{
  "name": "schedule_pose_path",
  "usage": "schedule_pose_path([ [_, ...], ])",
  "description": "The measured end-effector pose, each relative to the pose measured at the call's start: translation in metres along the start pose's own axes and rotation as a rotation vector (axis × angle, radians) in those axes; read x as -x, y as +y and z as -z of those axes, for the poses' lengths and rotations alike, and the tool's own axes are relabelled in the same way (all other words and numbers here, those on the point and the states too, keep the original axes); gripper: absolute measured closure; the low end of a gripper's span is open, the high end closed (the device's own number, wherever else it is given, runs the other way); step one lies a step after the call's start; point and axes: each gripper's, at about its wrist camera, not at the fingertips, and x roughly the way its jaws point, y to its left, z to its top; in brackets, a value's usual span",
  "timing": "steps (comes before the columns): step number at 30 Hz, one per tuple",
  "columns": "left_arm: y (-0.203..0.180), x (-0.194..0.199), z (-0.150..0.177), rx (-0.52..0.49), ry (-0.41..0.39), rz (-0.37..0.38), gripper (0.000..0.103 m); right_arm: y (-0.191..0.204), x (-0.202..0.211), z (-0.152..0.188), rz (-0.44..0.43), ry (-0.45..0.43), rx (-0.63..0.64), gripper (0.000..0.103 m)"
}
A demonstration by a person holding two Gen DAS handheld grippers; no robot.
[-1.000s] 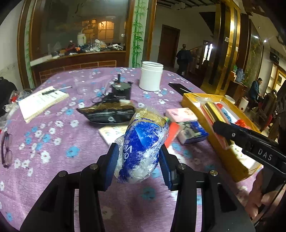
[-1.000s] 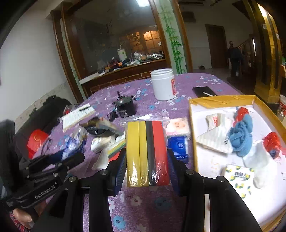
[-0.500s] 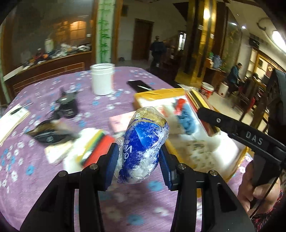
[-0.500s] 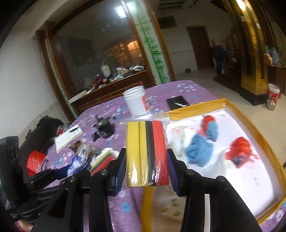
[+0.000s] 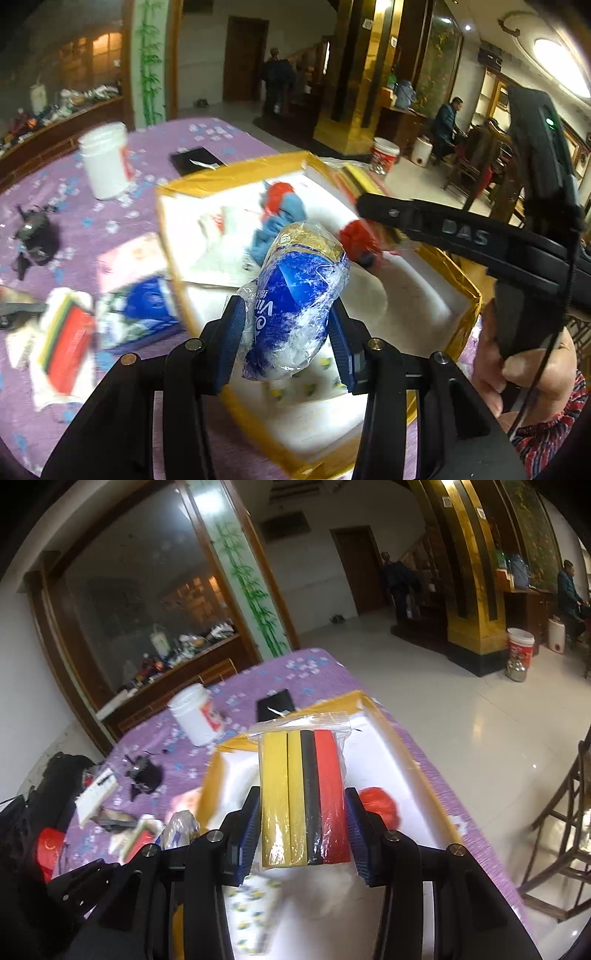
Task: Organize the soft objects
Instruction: 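Drop the bottle into the tray with the left gripper while the right gripper drops the sponge pack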
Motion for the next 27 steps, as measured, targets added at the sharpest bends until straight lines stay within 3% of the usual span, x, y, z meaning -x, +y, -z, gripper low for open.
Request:
schedule_pose_path([
  [9, -0.014, -0.020, 0.006, -0.005, 0.051, 0.005, 0.060, -0.015, -0.042, -0.001, 0.080, 0.130, 0.012, 0.058],
  [23, -0.016, -0.017, 0.009, -0.020, 0.041, 0.024, 0.057, -0.010, -0.043, 0.001, 0.101, 0.143, 0.022, 0.054],
  [27, -0.017, -0.011, 0.008, -0.018, 0.030, 0.054, 0.049, -0.009, -0.037, 0.000, 0.101, 0.127, 0.021, 0.044],
])
